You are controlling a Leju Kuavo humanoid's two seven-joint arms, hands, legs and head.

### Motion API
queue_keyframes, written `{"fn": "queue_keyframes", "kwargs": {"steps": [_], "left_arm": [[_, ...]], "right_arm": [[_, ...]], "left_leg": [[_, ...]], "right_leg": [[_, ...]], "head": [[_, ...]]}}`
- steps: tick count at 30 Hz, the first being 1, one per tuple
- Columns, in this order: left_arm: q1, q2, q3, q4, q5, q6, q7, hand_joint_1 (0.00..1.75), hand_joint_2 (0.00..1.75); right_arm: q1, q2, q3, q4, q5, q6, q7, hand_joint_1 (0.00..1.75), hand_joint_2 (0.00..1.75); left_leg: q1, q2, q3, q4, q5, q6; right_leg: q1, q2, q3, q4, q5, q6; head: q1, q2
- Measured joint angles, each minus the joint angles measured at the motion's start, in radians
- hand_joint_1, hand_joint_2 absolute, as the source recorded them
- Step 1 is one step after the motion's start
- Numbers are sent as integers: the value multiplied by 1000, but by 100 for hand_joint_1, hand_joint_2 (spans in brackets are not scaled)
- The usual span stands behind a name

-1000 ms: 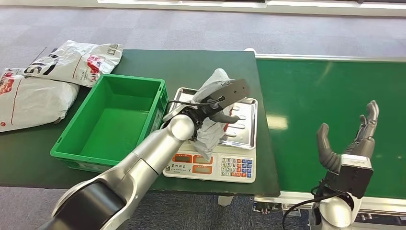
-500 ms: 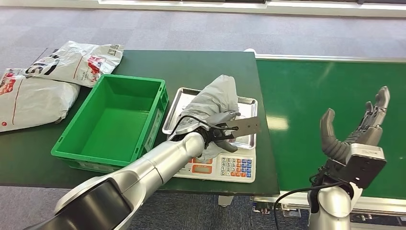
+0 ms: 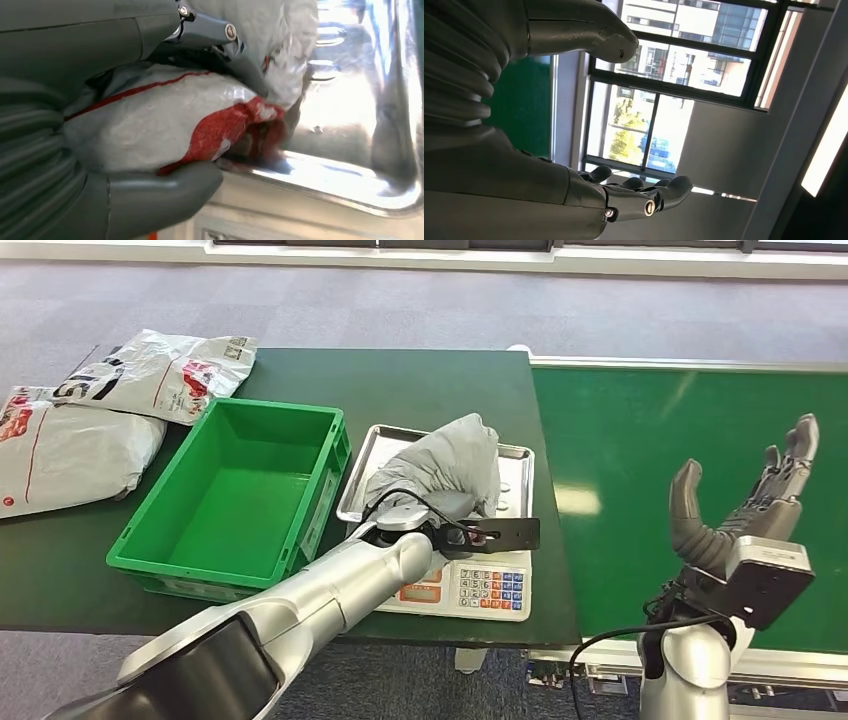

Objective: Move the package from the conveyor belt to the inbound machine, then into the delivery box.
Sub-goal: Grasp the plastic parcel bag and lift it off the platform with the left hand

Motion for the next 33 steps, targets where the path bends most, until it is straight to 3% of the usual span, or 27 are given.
{"fn": "queue_keyframes", "kwargs": {"steps": [9,28,30,33], "left_arm": [[-21,2,-78,48,-89,61,63,175,175],[-27,2,-97,66,-90,63,65,175,175],[-34,11,-96,66,-87,111,80,175,175],[-72,70,-82,67,-64,345,86,175,175]], "right_arm": [[0,7,0,0,8,0,1,0,175],[0,11,0,0,9,0,1,0,175],[1,11,0,0,14,0,6,0,175],[12,10,0,0,18,0,7,0,175]], "left_leg": [[0,4,7,-2,-3,-3],[0,4,15,-3,-2,-3],[0,4,15,-3,-2,-4],[1,8,13,-3,0,-6]], "right_leg": [[2,4,9,0,-3,-2],[2,4,10,0,-3,-3],[2,4,10,0,-3,-3],[2,9,4,1,0,-6]], "head": [[0,0],[0,0],[0,0],[0,0]]}}
